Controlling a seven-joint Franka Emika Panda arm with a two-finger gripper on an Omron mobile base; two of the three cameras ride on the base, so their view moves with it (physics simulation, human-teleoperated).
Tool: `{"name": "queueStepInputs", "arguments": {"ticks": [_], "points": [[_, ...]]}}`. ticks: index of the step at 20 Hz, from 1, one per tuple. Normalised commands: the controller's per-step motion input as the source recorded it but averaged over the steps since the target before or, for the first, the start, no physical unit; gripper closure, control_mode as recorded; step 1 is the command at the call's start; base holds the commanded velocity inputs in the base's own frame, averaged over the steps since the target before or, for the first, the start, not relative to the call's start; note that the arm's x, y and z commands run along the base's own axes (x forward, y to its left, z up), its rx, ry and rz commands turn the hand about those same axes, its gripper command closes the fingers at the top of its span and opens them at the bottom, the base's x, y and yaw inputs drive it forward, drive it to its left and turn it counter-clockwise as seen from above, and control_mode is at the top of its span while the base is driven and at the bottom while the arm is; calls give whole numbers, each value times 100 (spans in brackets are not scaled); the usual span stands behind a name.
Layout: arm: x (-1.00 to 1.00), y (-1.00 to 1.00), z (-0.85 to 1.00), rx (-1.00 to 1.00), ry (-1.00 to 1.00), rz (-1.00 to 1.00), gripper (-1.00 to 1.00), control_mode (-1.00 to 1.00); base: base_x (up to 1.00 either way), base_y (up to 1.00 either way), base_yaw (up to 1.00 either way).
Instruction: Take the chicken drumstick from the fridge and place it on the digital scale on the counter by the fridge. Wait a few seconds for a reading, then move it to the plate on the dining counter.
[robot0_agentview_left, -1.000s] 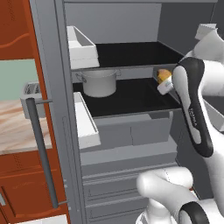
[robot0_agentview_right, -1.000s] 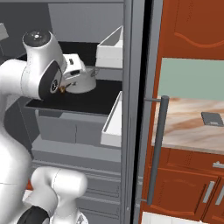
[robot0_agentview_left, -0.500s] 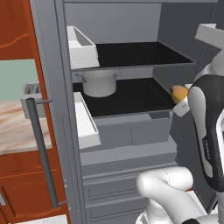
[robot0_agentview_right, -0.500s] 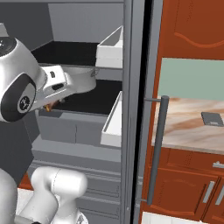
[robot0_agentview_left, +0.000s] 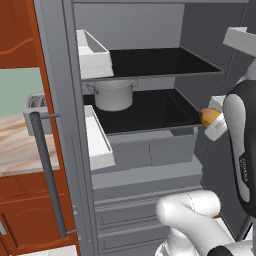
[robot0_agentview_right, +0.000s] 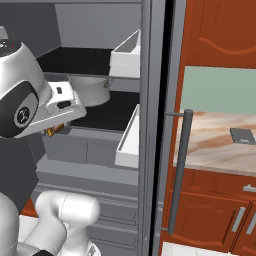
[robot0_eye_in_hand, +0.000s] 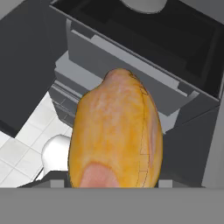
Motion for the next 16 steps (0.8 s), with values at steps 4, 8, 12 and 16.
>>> {"name": "queueStepInputs", "arguments": {"ticks": [4, 8, 12, 16], "points": [[-17, 0, 4, -3, 44, 0, 100, -100, 0, 0, 0], [-12, -13, 0, 5, 29, -11, 100, -100, 0, 0, 0], [-12, -28, -10, 20, 5, -23, 100, -100, 0, 0, 0], [-12, -7, -22, 4, -5, -27, 100, -100, 0, 0, 0]]}}
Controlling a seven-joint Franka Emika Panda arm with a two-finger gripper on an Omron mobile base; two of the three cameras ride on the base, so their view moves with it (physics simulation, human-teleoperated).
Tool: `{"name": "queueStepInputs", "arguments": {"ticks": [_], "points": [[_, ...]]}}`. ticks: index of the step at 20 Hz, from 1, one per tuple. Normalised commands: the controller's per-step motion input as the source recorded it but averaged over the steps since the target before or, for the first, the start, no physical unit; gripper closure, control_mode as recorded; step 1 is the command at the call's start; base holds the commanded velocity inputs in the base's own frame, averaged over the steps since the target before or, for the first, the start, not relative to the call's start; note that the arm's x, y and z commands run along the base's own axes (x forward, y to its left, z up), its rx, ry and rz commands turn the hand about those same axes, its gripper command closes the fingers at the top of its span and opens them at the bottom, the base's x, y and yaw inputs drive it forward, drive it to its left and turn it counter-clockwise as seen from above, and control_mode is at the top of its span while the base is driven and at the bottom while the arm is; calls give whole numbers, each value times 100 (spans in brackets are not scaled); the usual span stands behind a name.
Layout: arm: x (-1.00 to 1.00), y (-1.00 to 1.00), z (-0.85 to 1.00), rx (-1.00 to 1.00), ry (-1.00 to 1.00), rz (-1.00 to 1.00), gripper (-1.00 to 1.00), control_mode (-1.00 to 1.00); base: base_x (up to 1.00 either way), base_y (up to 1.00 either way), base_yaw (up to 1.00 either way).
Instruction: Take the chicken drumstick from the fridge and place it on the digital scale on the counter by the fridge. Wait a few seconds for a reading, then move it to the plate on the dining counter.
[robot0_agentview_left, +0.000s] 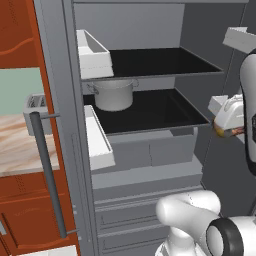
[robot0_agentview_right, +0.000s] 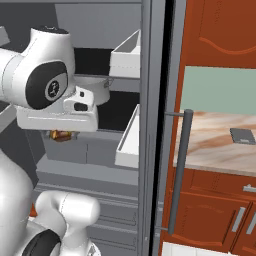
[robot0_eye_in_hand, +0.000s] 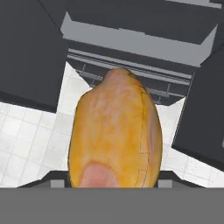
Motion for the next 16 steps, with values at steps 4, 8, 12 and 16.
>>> {"name": "queueStepInputs", "arguments": {"ticks": [4, 8, 12, 16], "points": [[-21, 10, -6, 0, -9, -22, 100, -100, 0, 0, 0], [-21, 16, 0, 0, -12, -8, 100, -100, 0, 0, 0], [-18, 3, 0, 0, -10, 0, 100, -100, 0, 0, 0], [0, 0, 0, 0, 0, 0, 100, -100, 0, 0, 0]]}}
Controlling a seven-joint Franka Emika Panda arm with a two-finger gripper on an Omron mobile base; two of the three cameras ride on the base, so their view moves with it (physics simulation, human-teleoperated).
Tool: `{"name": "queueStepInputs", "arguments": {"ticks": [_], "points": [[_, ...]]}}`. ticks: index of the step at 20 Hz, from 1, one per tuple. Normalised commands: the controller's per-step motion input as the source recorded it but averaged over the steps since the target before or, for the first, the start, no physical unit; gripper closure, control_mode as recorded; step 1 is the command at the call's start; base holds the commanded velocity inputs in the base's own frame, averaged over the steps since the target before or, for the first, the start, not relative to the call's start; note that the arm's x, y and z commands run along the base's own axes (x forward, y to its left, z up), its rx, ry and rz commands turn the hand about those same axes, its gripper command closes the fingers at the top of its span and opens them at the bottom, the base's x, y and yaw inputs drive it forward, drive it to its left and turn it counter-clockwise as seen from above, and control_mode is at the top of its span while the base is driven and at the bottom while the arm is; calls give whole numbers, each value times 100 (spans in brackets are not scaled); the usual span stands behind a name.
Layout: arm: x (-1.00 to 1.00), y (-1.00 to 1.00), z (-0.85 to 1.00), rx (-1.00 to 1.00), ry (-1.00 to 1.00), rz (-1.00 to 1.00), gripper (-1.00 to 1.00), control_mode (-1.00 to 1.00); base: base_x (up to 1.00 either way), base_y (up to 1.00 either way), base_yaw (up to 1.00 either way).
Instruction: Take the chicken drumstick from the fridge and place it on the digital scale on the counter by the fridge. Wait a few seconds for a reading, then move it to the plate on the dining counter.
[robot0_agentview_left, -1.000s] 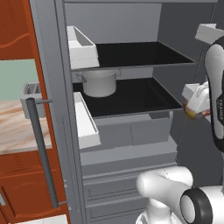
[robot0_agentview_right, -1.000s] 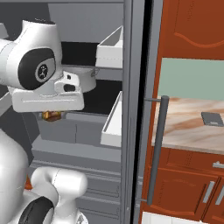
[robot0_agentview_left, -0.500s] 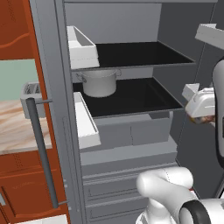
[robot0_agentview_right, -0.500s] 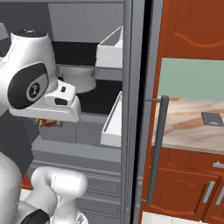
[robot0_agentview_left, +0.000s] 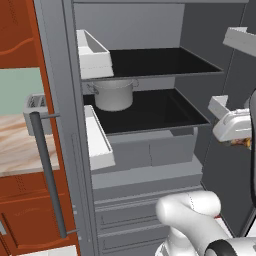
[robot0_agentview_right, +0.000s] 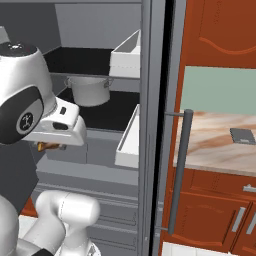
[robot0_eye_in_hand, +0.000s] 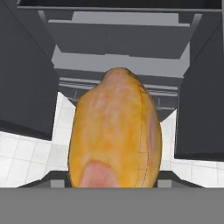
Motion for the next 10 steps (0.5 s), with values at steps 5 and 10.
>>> {"name": "queueStepInputs", "arguments": {"ticks": [5, 10], "points": [[0, 0, 0, 0, 0, 0, 100, -100, 0, 0, 0], [-1, 0, 0, 0, 0, 0, 100, -100, 0, 0, 0]]}}
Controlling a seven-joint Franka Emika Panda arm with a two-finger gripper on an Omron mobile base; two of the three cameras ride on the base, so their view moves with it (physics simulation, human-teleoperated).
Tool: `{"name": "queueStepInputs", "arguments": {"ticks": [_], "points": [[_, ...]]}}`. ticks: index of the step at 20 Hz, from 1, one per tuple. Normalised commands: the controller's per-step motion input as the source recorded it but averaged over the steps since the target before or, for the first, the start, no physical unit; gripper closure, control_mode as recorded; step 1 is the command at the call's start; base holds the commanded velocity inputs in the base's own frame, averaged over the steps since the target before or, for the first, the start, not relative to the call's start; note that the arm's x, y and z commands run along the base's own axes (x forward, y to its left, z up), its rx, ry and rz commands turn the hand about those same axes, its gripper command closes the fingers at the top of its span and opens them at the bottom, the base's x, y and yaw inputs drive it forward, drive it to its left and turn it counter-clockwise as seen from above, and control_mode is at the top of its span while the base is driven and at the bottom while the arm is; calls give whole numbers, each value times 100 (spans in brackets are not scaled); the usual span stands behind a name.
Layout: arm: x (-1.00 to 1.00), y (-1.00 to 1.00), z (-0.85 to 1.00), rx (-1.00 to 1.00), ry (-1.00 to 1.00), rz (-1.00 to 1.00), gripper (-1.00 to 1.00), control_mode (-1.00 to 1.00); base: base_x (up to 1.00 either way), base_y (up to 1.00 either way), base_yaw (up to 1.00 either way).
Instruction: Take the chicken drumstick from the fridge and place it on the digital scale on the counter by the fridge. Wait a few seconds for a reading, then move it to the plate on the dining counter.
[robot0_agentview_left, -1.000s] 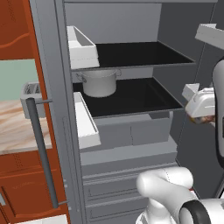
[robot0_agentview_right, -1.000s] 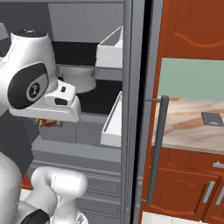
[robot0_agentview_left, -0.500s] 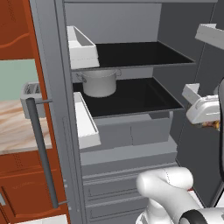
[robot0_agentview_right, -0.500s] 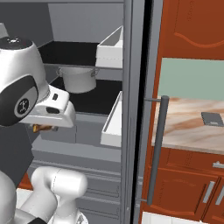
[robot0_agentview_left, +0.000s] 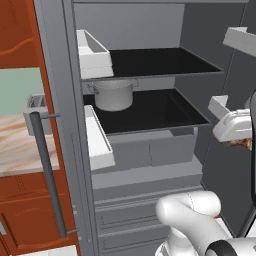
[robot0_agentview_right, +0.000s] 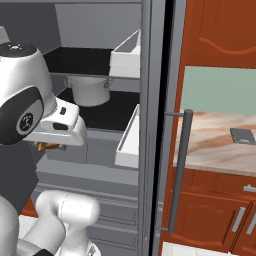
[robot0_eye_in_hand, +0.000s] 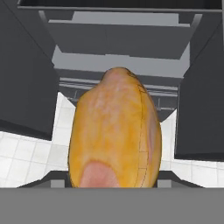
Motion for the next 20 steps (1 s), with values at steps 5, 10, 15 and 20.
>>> {"name": "queueStepInputs", "arguments": {"ticks": [5, 10, 15, 20], "points": [[-6, 0, 0, 0, 0, 0, 100, 100, -74, -39, 0], [0, 0, 0, 0, 0, 0, 100, 100, -98, -82, -3], [0, 0, 0, 0, 0, 0, 100, 100, -72, -85, -3], [0, 0, 0, 0, 0, 0, 100, 100, 27, -85, 4]]}}
